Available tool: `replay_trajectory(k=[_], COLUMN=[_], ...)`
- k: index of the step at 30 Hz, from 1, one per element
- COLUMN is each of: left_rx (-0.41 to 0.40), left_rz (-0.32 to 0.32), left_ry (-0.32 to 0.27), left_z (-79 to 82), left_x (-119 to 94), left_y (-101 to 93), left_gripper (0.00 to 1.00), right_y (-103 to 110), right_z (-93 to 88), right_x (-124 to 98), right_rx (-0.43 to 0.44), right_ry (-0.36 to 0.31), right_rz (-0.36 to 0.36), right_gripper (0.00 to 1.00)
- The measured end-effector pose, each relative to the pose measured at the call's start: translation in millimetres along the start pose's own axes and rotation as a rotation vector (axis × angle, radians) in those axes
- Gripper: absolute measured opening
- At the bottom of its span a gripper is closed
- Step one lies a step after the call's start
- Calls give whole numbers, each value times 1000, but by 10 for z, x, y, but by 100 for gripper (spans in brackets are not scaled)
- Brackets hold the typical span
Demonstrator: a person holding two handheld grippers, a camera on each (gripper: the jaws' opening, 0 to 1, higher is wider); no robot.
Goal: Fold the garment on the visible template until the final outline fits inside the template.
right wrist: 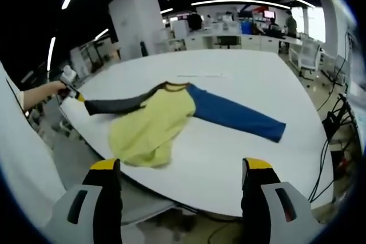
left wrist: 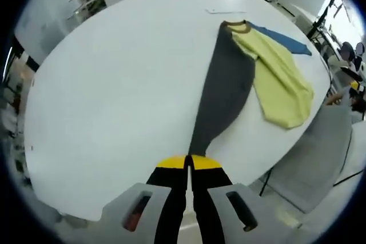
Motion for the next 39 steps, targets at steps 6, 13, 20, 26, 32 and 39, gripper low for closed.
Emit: replay_trajectory(k=[6, 13, 20, 26, 32, 39], left_rx=[3, 13, 7, -34, -66, -116], left_rz=[4, 3, 16, 27, 34, 39], left_ry=[13, 34, 42, 37, 31, 17], left_z=[15, 14, 36, 47, 65, 93], left_x=[26, 49, 88, 163, 234, 340], left_y=[41, 105, 253, 381, 554, 746], left_gripper=[0, 0, 0, 0, 0, 0], right_y=[32, 52, 68, 67, 96, 120], right_z=[11, 30, 38, 52, 50, 50], right_x=[24, 32, 54, 92, 124, 175], right_rx=[-6, -7, -9, -17, -14, -12], right_ry=[8, 12, 26, 36, 46, 58], right_rz=[3, 2, 0, 0, -3, 2], right_gripper=[87, 87, 87, 87, 86, 86])
Point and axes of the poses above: the point that each gripper's makers call its tool centre point, and the gripper's own axes: x roughly forward along the fingers, y roughly to its left, z roughly out of its top, the point moved 3 cm from there along -x, roughly backward along the fingers, and after that the axes turned 4 degrees about -x, right-handed, at the moved point
